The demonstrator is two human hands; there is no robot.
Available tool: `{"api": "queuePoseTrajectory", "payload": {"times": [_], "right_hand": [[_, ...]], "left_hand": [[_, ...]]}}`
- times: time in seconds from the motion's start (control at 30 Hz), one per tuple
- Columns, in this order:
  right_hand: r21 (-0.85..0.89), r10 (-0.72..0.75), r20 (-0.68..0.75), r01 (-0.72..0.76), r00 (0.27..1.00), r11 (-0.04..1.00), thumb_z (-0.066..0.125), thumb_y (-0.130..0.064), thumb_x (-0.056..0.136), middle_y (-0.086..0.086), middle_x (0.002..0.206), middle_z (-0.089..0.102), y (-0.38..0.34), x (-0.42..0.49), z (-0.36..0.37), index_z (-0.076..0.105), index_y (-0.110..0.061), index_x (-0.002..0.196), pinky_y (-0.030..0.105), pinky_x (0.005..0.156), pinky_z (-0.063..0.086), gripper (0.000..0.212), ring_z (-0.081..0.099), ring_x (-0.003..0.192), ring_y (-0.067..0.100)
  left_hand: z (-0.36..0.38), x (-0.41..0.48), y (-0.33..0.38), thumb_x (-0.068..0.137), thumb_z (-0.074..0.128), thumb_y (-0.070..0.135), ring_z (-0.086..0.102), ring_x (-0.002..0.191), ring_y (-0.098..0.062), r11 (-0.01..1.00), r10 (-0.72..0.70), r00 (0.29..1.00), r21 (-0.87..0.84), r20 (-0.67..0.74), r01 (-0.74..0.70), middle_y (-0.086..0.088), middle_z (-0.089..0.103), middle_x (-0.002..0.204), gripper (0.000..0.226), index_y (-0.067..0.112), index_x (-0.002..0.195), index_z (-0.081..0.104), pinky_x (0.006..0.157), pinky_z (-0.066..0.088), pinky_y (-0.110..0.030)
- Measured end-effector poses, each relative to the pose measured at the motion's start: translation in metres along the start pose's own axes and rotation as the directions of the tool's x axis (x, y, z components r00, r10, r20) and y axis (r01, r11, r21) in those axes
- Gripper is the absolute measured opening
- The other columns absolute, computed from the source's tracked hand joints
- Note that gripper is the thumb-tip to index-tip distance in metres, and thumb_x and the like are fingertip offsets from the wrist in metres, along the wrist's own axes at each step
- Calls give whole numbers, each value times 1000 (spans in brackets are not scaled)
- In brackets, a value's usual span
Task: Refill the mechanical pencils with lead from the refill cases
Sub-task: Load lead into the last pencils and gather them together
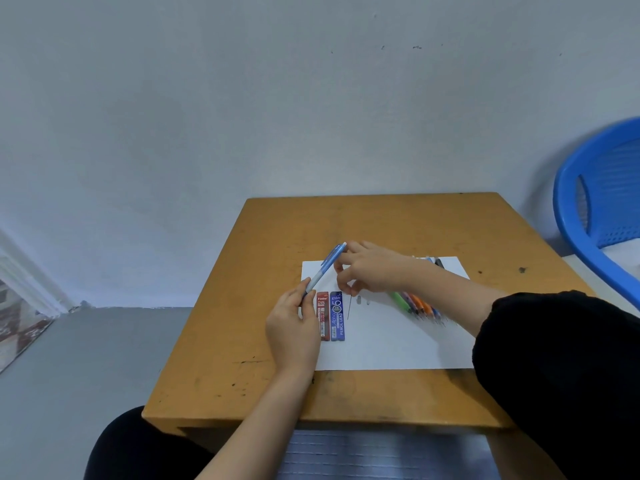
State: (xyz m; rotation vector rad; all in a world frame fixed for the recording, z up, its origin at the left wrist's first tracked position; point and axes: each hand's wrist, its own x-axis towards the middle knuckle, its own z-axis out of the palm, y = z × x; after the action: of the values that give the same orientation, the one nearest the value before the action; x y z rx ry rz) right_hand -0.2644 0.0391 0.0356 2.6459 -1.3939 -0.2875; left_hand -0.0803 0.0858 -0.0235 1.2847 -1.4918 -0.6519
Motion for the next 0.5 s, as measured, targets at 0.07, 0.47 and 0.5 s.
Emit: {"api": "queuePoseTrajectory", "payload": {"times": [0.07,0.47,0.5], "right_hand": [[6,9,11,-9,1000,1000,57,-16,90,-5,120,48,0,-1,4,60,-28,93,29,85,32,13,30,119,17],[111,205,-62,-198,977,974,42,6,88,-5,110,49,2,-13,17,48,-21,98,22,76,23,29,37,110,17],[124,208,-72,-198,976,972,42,8,86,-6,105,49,2,-15,14,44,-23,93,23,73,22,32,38,104,16]], "left_hand": [[0,0,0,94,59,15,62,75,-7,1000,-2,1000,3,2,2,5,68,90,27,15,121,66,60,46,-13],[0,0,0,94,60,15,64,81,-11,1000,8,1000,1,-11,-8,3,70,94,27,15,119,67,67,54,-29],[0,0,0,94,60,14,64,82,-11,1000,9,1000,2,-15,-9,3,70,95,26,15,119,67,68,53,-28]]}}
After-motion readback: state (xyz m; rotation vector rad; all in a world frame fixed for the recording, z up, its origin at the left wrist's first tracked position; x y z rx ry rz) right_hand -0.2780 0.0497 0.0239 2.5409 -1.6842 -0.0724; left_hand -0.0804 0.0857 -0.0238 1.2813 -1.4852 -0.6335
